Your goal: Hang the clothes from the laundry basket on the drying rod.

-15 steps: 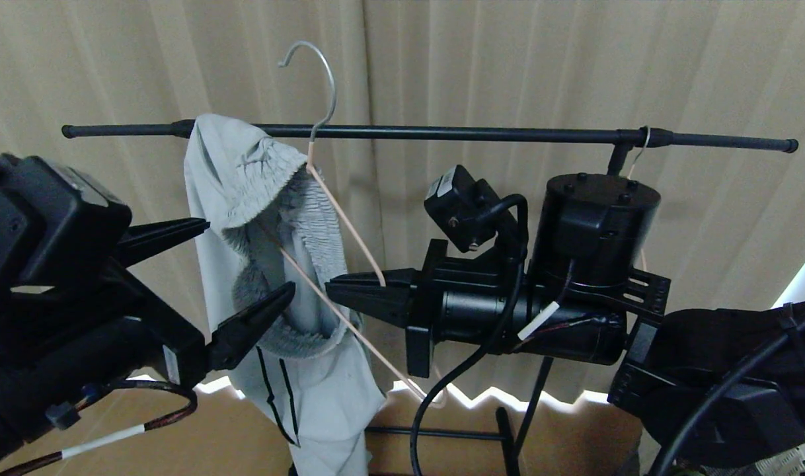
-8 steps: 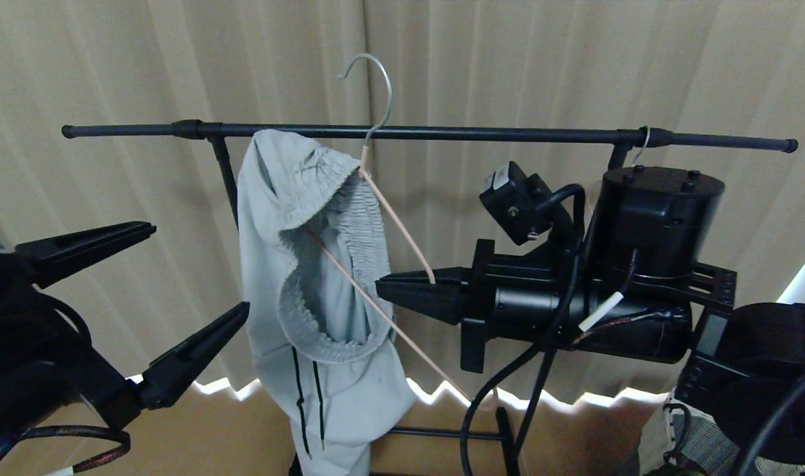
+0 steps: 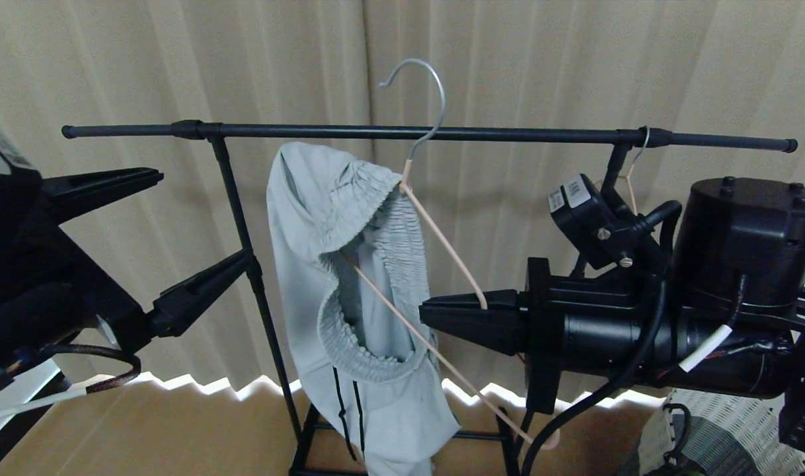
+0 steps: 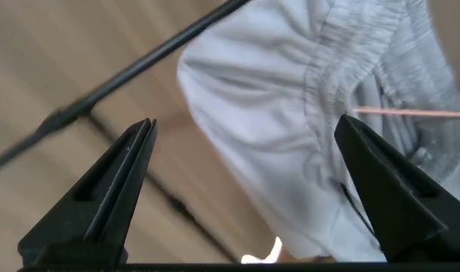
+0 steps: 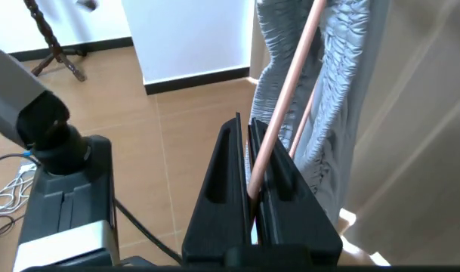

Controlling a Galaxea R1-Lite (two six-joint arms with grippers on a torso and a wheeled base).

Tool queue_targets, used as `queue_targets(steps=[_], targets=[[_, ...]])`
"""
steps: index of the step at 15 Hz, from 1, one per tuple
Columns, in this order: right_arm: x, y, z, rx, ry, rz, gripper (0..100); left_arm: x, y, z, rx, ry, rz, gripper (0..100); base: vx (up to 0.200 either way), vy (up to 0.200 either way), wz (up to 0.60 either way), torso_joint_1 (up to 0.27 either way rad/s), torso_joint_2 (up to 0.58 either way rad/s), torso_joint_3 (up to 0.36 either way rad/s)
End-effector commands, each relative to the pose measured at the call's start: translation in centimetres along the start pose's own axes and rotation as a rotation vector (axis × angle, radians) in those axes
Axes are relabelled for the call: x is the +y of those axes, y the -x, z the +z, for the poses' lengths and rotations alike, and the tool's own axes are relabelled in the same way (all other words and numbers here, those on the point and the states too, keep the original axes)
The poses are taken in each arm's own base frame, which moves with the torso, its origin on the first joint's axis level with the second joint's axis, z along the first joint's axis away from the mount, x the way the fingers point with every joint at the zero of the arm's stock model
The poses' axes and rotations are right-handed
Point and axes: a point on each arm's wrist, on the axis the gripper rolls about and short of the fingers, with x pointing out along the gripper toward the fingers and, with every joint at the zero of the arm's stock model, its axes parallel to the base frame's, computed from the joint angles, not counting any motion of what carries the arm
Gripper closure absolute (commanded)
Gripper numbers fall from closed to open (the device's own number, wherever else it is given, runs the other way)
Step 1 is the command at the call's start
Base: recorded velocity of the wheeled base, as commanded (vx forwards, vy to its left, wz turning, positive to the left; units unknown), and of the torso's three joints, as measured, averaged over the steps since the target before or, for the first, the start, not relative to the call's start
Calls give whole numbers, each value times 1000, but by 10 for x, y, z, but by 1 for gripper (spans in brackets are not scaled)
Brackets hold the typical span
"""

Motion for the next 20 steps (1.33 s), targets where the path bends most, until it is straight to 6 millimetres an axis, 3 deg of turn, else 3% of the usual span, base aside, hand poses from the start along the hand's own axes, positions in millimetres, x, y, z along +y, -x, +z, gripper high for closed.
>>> queue_targets(steps=[1,5,13,20], targets=[[5,9,4,-1,1,2,100,4,-19,-6,31,-92,-17,0,0,0,0,0,0,0],[18,5,4,30,-5,49,100,8,-38,0,2,-262,-41,0,0,0,0,0,0,0],[34,-4,5,63,-3,118,100,4,-71,4,-7,-292,-80,0,0,0,0,0,0,0],[45,-16,1,87,-2,172,100,2,-73,3,-4,-295,-88,0,0,0,0,0,0,0]])
